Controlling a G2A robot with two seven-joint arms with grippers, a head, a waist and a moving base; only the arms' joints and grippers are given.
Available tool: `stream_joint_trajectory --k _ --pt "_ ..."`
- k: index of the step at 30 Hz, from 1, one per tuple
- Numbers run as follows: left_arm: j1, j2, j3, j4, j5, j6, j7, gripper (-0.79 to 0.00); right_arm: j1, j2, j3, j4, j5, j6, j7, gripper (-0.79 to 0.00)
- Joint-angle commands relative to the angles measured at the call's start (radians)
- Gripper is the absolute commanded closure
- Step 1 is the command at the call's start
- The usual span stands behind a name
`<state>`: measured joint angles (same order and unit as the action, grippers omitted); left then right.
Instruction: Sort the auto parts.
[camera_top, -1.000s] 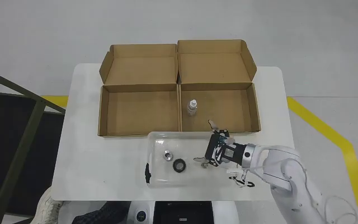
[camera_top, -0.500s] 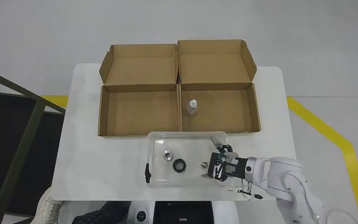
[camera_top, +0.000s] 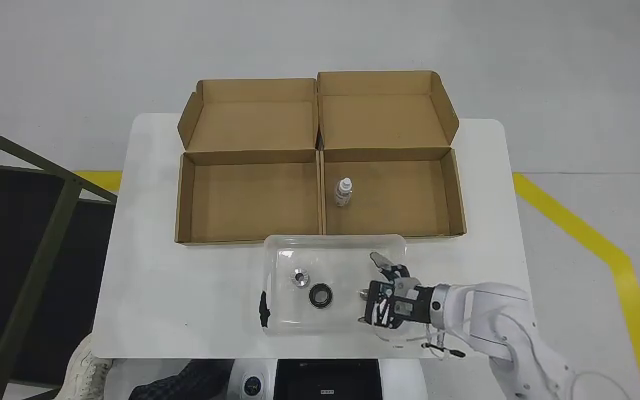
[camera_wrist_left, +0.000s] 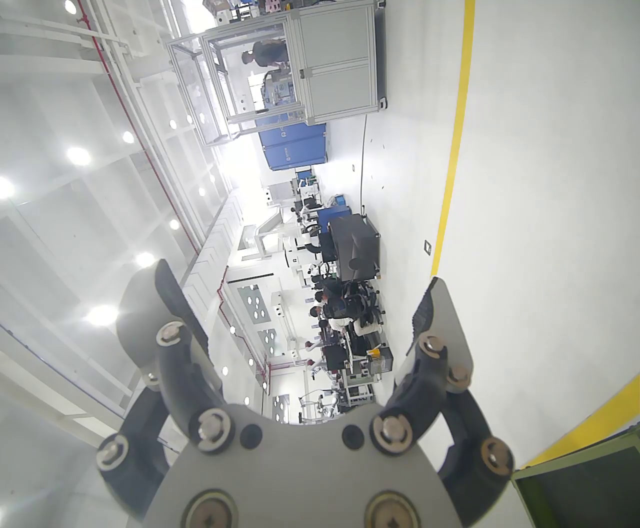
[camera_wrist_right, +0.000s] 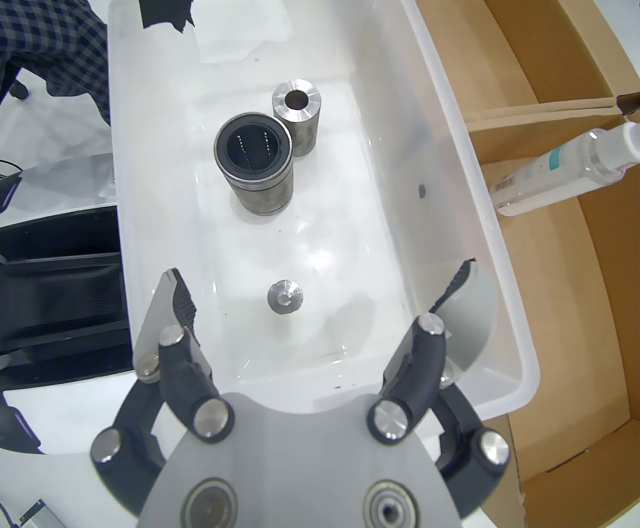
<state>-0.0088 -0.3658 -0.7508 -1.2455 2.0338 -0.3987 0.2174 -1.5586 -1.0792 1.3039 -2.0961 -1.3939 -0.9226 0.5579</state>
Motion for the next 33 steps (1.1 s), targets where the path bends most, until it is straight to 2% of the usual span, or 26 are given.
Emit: stream_joint_trajectory --k 1,10,13,15,26,33 --pt "0.000 0.000 0.000 0.000 0.000 0.000 0.000 -0.785 0.008 0.001 -0.010 0.001 -0.011 0.008 0.015 -0.542" --pt "0.000 0.000 0.000 0.000 0.000 0.000 0.000 -0.785 0.033 0.006 -0.054 0.007 -0.043 0.031 0.079 -0.446" --pt "0.000 0.000 0.000 0.000 0.000 0.000 0.000 -0.785 0.036 0.007 -0.063 0.007 -0.049 0.036 0.096 -0.443" --pt "0.000 0.000 0.000 0.000 0.000 0.000 0.000 -0.785 0.038 0.009 -0.068 0.007 -0.055 0.038 0.109 -0.391" --pt "0.000 0.000 0.000 0.000 0.000 0.000 0.000 -0.785 0.055 0.015 -0.107 0.019 -0.065 0.037 0.168 -0.385" --pt "0.000 0.000 0.000 0.000 0.000 0.000 0.000 -0.785 0.076 0.017 -0.137 0.033 -0.059 0.037 0.201 -0.320"
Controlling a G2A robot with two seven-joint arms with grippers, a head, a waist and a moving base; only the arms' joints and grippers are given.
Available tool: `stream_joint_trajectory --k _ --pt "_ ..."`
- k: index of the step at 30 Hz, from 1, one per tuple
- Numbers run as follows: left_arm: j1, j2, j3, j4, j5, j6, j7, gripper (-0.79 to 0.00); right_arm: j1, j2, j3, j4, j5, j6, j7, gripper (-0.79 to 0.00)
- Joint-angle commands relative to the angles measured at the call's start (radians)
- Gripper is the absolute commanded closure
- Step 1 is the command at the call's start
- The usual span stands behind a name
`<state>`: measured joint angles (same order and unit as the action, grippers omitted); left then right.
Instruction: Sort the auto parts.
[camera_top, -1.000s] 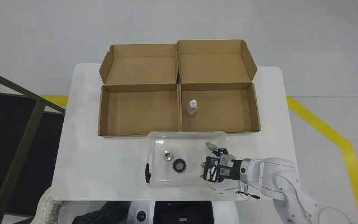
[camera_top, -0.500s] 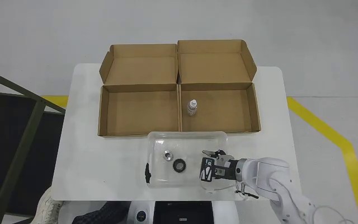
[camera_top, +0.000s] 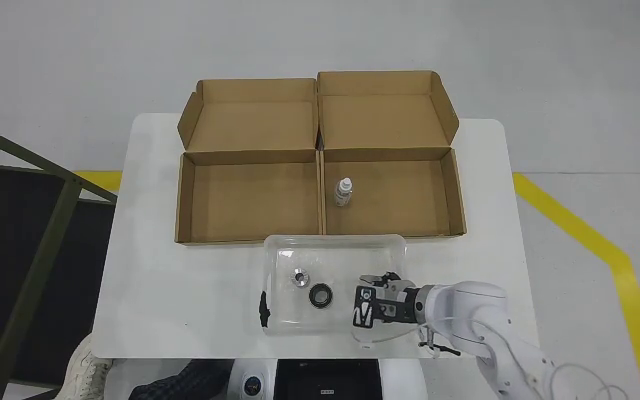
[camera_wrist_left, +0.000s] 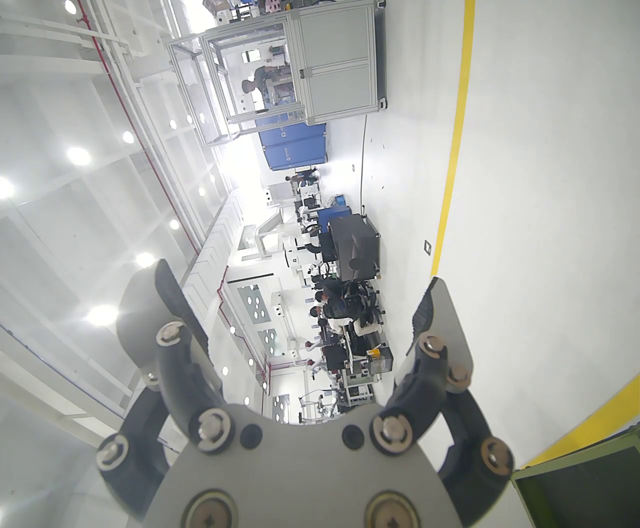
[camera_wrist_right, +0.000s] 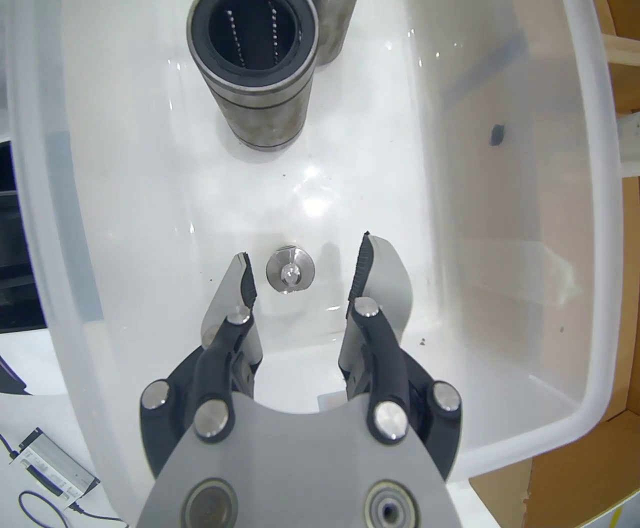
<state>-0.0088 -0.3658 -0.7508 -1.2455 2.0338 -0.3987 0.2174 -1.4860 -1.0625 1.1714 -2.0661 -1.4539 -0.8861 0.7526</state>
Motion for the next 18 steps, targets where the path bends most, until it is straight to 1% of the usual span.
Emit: stream_joint_trajectory --k 1,3,4,6,7,13,18 --pt "0.000 0.000 0.000 0.000 0.000 0.000 0.000 -0.785 0.008 0.000 -0.009 0.005 0.001 0.000 0.012 -0.308" --pt "0.000 0.000 0.000 0.000 0.000 0.000 0.000 -0.785 0.015 0.001 -0.018 0.009 0.003 0.001 0.022 -0.268" --pt "0.000 0.000 0.000 0.000 0.000 0.000 0.000 -0.785 0.018 0.001 -0.022 0.010 0.006 0.000 0.023 -0.200" --pt "0.000 0.000 0.000 0.000 0.000 0.000 0.000 -0.785 0.025 0.001 -0.029 0.012 0.011 0.000 0.026 -0.018" --pt "0.000 0.000 0.000 0.000 0.000 0.000 0.000 -0.785 0.027 0.002 -0.032 0.013 0.012 -0.001 0.028 0.000" --pt "0.000 0.000 0.000 0.000 0.000 0.000 0.000 -0.785 0.029 0.006 -0.032 -0.004 0.030 0.000 0.011 0.000" --pt "0.000 0.000 0.000 0.000 0.000 0.000 0.000 -0.785 0.016 0.012 -0.005 -0.023 0.045 0.018 -0.038 0.000"
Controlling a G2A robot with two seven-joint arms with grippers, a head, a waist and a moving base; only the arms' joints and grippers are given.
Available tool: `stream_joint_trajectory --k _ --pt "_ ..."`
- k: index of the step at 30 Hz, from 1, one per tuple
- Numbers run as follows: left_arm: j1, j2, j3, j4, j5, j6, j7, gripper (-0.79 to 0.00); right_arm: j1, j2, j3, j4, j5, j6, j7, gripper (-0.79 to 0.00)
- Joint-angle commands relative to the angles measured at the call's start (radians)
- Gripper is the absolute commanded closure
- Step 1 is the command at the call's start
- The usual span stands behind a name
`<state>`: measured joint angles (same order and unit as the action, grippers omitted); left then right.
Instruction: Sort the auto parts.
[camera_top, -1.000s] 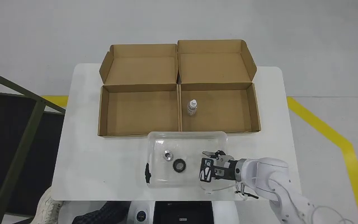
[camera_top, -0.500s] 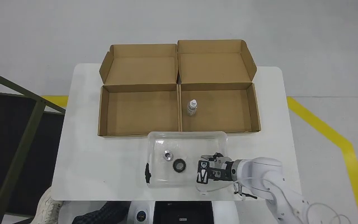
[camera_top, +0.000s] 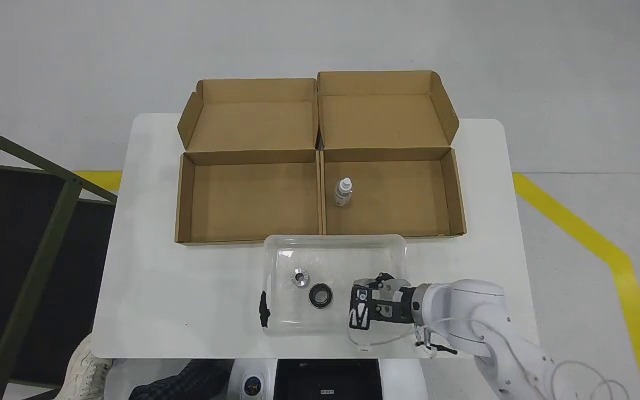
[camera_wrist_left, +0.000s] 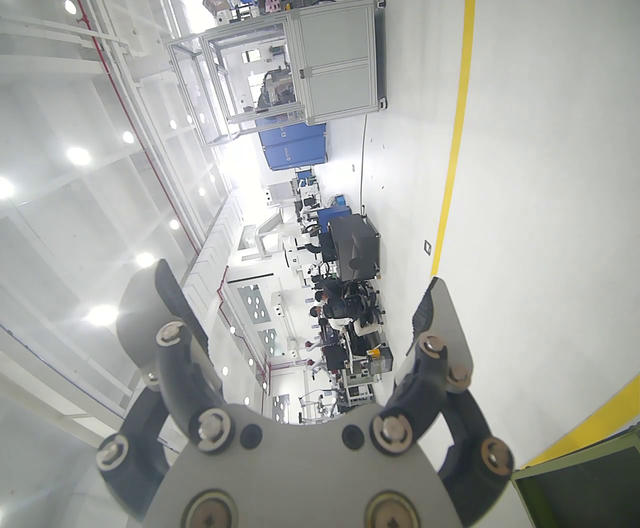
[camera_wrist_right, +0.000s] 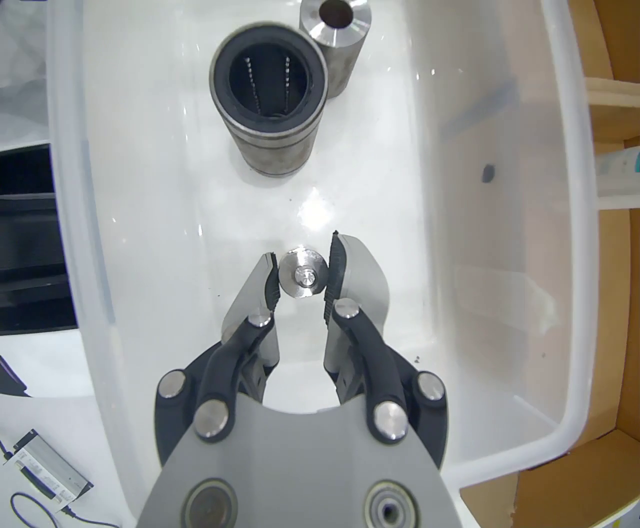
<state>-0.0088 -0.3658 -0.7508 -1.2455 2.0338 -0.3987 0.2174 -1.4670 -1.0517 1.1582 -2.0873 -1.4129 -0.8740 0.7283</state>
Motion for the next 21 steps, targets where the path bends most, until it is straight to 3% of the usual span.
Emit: stream_joint_trajectory --k 1,21 --pt "0.000 0.000 0.000 0.000 0.000 0.000 0.000 -0.785 -0.006 0.003 0.015 -0.003 0.008 0.010 -0.027 0.000" --pt "0.000 0.000 0.000 0.000 0.000 0.000 0.000 -0.785 -0.039 0.019 0.154 0.053 0.191 0.035 -0.409 0.000"
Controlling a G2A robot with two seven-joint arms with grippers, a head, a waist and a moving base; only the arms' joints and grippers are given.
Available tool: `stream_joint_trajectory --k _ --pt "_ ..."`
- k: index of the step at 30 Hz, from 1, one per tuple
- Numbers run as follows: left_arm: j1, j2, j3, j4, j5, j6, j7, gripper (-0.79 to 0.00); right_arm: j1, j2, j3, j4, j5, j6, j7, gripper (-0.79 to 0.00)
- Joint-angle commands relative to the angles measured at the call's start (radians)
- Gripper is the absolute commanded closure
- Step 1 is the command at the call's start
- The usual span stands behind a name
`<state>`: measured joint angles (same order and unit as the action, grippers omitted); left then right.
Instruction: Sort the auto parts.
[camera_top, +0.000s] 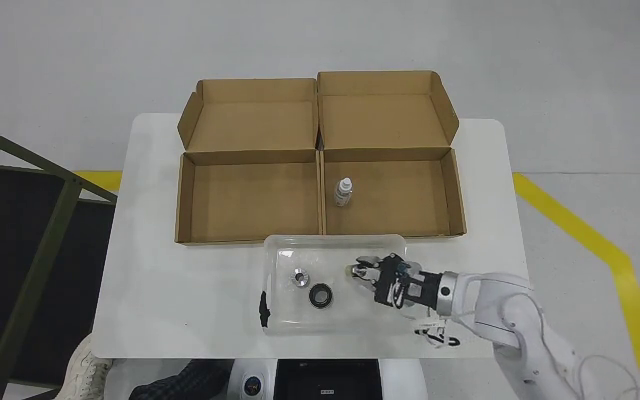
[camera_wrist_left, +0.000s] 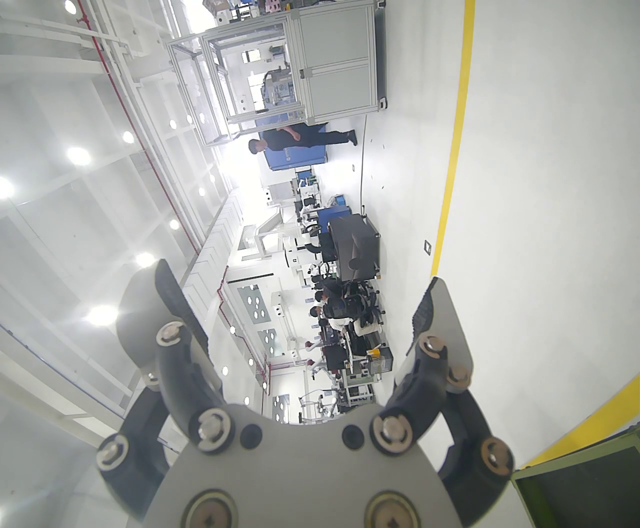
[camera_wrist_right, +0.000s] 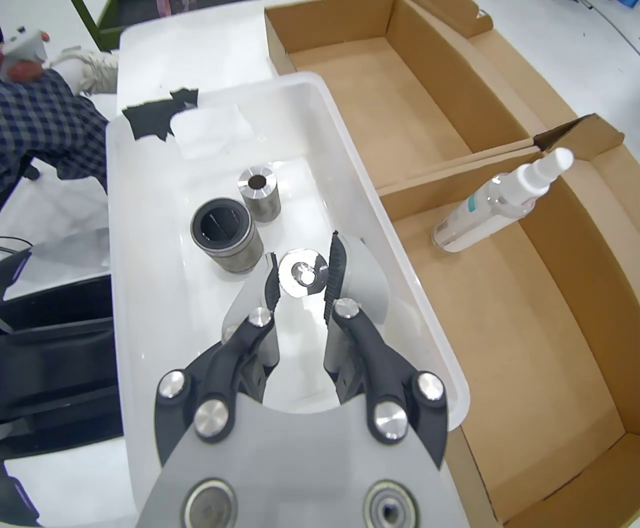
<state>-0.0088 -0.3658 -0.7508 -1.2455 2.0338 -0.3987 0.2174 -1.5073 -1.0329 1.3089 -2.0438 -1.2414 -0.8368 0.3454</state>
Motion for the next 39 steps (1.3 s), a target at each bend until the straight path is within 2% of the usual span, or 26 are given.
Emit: stream_joint_trajectory --k 1,12,22,39 --pt "0.000 0.000 0.000 0.000 0.000 0.000 0.000 -0.785 0.003 0.000 0.007 0.018 0.035 -0.004 -0.044 0.000" --pt "0.000 0.000 0.000 0.000 0.000 0.000 0.000 -0.785 0.045 -0.005 0.009 0.052 0.173 0.015 -0.195 0.000" --pt "0.000 0.000 0.000 0.000 0.000 0.000 0.000 -0.785 0.067 -0.010 0.018 0.014 0.238 0.059 -0.273 0.000" --pt "0.000 0.000 0.000 0.000 0.000 0.000 0.000 -0.785 0.054 -0.019 0.044 -0.038 0.250 0.148 -0.404 0.000"
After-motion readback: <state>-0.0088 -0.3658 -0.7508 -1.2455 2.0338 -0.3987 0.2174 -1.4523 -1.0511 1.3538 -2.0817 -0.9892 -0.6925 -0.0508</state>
